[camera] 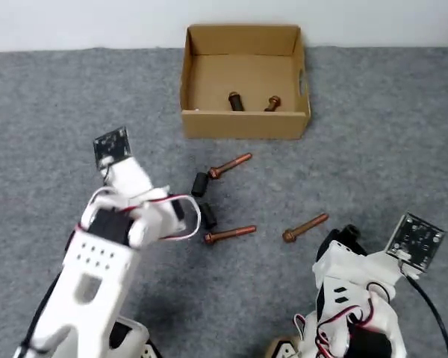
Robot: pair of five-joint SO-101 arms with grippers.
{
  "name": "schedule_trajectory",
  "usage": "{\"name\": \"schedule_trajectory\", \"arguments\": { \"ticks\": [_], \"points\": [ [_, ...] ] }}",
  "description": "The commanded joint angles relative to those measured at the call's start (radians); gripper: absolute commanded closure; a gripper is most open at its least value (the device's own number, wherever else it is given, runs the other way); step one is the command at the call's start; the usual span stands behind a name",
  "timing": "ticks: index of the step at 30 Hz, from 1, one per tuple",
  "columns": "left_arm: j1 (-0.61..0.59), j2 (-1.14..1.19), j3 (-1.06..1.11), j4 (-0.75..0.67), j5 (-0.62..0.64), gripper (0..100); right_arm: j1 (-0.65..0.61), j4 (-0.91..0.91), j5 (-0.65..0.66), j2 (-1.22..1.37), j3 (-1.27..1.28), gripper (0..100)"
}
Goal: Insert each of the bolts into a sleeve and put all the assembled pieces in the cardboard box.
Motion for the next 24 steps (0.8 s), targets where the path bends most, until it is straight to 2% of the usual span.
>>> {"name": "schedule_trajectory", "arguments": {
  "ticks": [1,6,11,16,24],
  "points": [
    [0.084,0.118,-0.108,0.057,0.048,99,0.012,-0.004,0.006,-0.004,-0.006,99.1],
    [0.244,0.267,-0.168,0.129,0.071,99,0.013,-0.004,0.006,-0.004,-0.006,99.1],
    [0.313,0.407,-0.174,0.117,0.069,99,0.058,-0.004,0.006,-0.004,-0.006,99.1],
    [0.324,0.543,-0.174,0.06,0.066,99,0.064,-0.004,0.006,-0.005,-0.006,99.1],
    [0.285,0.683,-0.231,-0.16,0.066,99,0.064,-0.004,0.006,-0.005,-0.006,99.1]
  ]
}}
